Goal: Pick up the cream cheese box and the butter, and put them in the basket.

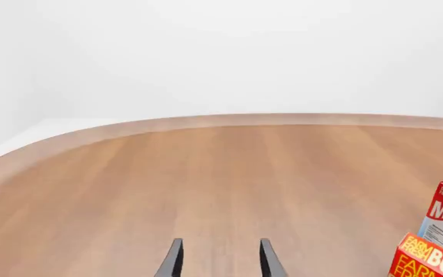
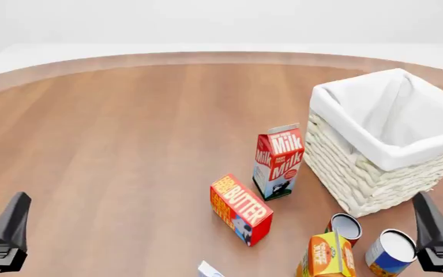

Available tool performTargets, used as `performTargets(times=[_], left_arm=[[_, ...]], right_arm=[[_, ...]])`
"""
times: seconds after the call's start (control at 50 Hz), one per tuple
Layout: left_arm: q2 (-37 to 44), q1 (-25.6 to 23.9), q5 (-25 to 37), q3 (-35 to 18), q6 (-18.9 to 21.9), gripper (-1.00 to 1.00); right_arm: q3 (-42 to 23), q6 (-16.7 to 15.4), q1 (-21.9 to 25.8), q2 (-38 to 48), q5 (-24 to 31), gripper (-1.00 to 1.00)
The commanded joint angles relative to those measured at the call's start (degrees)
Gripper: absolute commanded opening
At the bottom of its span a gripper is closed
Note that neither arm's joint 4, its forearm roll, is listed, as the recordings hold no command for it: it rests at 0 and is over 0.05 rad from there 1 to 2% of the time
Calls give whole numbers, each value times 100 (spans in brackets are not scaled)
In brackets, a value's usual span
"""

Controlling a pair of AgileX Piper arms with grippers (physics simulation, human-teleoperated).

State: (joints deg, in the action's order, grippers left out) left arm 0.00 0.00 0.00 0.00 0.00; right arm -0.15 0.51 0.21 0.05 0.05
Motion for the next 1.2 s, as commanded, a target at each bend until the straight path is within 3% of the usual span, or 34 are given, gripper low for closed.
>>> performTargets(times=[0.02, 0.12, 0.22, 0.3, 0.32, 0.36, 0.38, 0.44, 0.52, 0.58, 0.66, 0.76, 0.78, 1.02, 1.08, 1.1, 1.12, 1.14, 1.2], left_arm=[[0, 0, 0, 0, 0, 100], [0, 0, 0, 0, 0, 100], [0, 0, 0, 0, 0, 100], [0, 0, 0, 0, 0, 100], [0, 0, 0, 0, 0, 100], [0, 0, 0, 0, 0, 100], [0, 0, 0, 0, 0, 100], [0, 0, 0, 0, 0, 100], [0, 0, 0, 0, 0, 100], [0, 0, 0, 0, 0, 100], [0, 0, 0, 0, 0, 100], [0, 0, 0, 0, 0, 100], [0, 0, 0, 0, 0, 100], [0, 0, 0, 0, 0, 100], [0, 0, 0, 0, 0, 100], [0, 0, 0, 0, 0, 100], [0, 0, 0, 0, 0, 100], [0, 0, 0, 0, 0, 100], [0, 0, 0, 0, 0, 100]], right_arm=[[-66, 169, 58, 38, 35, 100], [-20, 49, 147, 42, -13, 100], [-152, 196, 276, 240, 73, 100], [-696, 143, 509, 254, 595, 100], [-818, 154, 646, 378, 667, 100], [-925, 506, 867, 776, 640, 100], [-1057, 279, 1053, 591, 896, 100], [-1269, 230, 1293, 614, 1119, 100], [-1808, 295, 1692, 965, 1442, 100], [-1852, 585, 2260, 1249, 1557, 100], [-2275, 308, 2569, 1383, 1932, 100], [-2638, 247, 2787, 1634, 2157, 100], [-2776, 383, 2863, 1818, 2229, 100], [-3448, -27, 3232, 2675, 2445, 100], [-3676, 37, 3349, 2922, 2522, 100], [-3769, 693, 3704, 3306, 2465, 100], [-3771, 693, 3704, 3310, 2463, 100], [-3885, 494, 3649, 3314, 2456, 100], [-4001, 750, 4023, 3757, 2421, 100]])
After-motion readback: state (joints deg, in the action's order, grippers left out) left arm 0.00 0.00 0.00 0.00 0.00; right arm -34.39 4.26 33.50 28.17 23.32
